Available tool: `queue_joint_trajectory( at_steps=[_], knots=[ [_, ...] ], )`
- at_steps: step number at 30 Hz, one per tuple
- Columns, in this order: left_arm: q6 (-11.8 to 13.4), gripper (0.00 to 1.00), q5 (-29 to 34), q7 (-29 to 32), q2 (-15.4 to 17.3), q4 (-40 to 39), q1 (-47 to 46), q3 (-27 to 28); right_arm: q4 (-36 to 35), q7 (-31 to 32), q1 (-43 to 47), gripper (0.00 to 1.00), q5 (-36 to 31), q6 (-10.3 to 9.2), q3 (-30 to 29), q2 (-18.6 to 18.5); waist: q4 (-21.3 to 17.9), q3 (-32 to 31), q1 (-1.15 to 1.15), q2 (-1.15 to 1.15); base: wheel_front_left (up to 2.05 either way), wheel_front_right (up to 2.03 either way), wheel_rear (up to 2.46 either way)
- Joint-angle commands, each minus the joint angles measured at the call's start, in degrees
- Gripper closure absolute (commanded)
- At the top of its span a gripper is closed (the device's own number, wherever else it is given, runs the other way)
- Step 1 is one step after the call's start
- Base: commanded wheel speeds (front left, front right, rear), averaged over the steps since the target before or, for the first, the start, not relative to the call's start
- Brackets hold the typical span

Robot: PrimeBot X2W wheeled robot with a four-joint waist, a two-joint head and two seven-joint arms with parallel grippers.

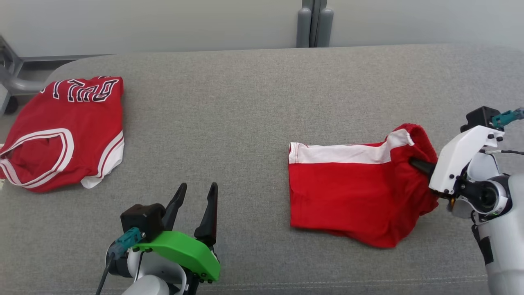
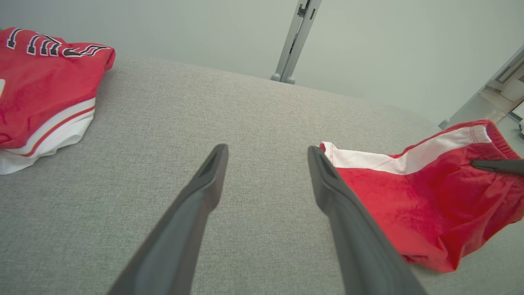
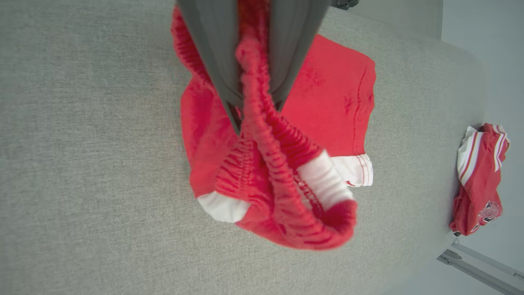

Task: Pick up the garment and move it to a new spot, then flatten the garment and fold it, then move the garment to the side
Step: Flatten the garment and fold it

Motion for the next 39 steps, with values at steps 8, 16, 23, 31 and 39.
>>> queue_joint_trajectory(
  at_steps=[8, 16, 23, 31, 39],
  knots=[
    [-0.82, 0.00, -0.44, 0.13, -0.75, 0.61, 1.51, -1.19, -0.63, 3.03, -0.92, 1.00, -6.23, 0.00, -3.57, 8.53, 3.99, -2.73, 0.00, 0.00, 0.00, 0.00, 0.00],
    [-1.69, 0.00, 0.03, 0.55, -1.90, 1.07, -0.01, -2.60, 4.15, 2.28, -2.41, 1.00, -12.50, 0.00, -5.11, 11.15, 9.60, -3.25, 0.00, 0.00, 0.00, 0.00, 0.00],
    [-2.47, 0.00, 0.29, 0.49, -2.94, 1.83, -0.81, -3.71, 10.63, 0.13, -4.23, 1.00, -14.85, 0.00, -5.83, 11.41, 13.40, -2.70, 0.00, 0.00, 0.00, 0.00, 0.00],
    [-3.02, 0.00, -0.10, -0.01, -3.85, 3.13, -1.50, -3.90, 18.57, -2.75, -7.11, 0.75, -17.23, 0.00, -5.73, 11.37, 15.31, -2.27, 0.00, 0.00, 0.00, 0.00, 0.00],
    [-2.59, 0.00, -0.56, -0.14, -3.46, 3.58, -0.84, -3.62, 22.78, -6.03, -10.83, 0.00, -15.82, 0.00, -3.39, 11.35, 13.74, -3.13, 0.00, 0.00, 0.00, 0.00, 0.00]
  ],
)
